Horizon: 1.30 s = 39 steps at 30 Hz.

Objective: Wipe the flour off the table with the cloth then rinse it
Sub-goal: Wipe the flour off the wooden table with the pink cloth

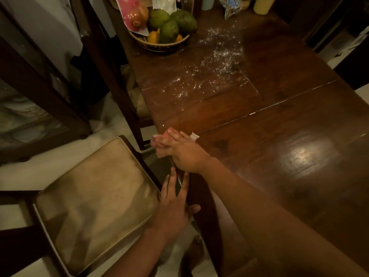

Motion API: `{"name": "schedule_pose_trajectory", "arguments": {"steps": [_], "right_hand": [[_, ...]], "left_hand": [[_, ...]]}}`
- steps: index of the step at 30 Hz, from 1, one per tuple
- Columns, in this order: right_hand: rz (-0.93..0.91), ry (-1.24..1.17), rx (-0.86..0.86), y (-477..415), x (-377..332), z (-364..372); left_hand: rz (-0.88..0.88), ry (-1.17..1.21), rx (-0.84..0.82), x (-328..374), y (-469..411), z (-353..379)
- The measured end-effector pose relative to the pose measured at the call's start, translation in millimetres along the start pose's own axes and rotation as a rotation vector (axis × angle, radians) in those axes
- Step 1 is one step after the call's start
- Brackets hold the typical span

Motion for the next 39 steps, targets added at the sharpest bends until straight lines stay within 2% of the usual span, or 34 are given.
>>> {"name": "schedule_pose_trajectory", "arguments": {"steps": [2,3,6,8,10,12,15,17,19,22,25,27,31,33,34,37,39], "right_hand": [[-0.067,-0.060,-0.002,19.4,9.4,-2.2],[-0.027,-0.088,0.041,33.3,23.7,-4.3],[0.328,-0.122,0.239,69.5,76.7,-10.4],[0.573,-0.108,0.338,66.7,82.1,-10.2],[0.655,-0.044,0.373,44.6,62.1,-8.2],[0.524,-0.030,0.397,19.4,35.1,-4.0],[0.216,-0.058,0.268,3.3,12.5,4.2],[0.052,-0.071,0.153,12.6,12.8,6.5],[-0.011,-0.129,0.171,34.2,27.0,3.4],[0.246,-0.230,0.354,63.4,68.9,-3.8],[0.536,-0.153,0.441,48.1,65.0,-7.8],[0.525,-0.139,0.432,27.1,38.9,-4.2],[0.200,-0.125,0.260,27.3,11.3,10.1],[0.153,-0.086,0.187,43.3,28.4,8.4],[0.182,-0.073,0.189,49.0,40.0,4.9],[0.420,-0.097,0.309,49.1,56.9,-6.2],[0.462,-0.106,0.365,37.5,43.1,-4.8]], "left_hand": [[0.037,0.023,0.014,-2.2,-0.1,0.2],[0.063,0.025,0.017,-3.5,-0.5,1.9],[0.110,0.065,0.003,-6.9,-3.3,5.8],[0.112,0.078,0.001,-7.5,-4.1,8.6],[0.135,0.103,0.017,-5.3,-2.8,9.9],[0.170,0.200,0.008,-2.2,-3.4,12.4],[0.160,0.506,-0.053,1.6,-4.7,13.1],[0.168,0.682,0.001,3.1,-2.9,7.3],[0.154,0.802,0.082,0.4,-2.7,6.2],[0.078,0.926,0.065,-1.8,-4.3,10.3],[0.026,0.974,0.015,-4.5,-7.3,15.5],[0.032,1.003,0.007,-7.2,-8.9,17.7],[0.025,0.977,-0.019,-6.6,-9.7,16.9],[0.034,0.983,-0.037,-6.6,-9.4,16.1],[0.042,0.987,-0.040,-6.7,-9.8,15.6],[0.006,0.990,-0.073,-9.4,-12.0,19.6],[-0.010,1.028,-0.095,-11.1,-12.9,21.8]]}}
Point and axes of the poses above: each hand's wrist, its own y-axis away from the middle knuckle, its own z-axis out of the palm, x = y × z, the point moved 6 cm from there along -y, towards the middle knuckle, and after that the axes turned 11 degrees about -z, right-handed, at the moved point
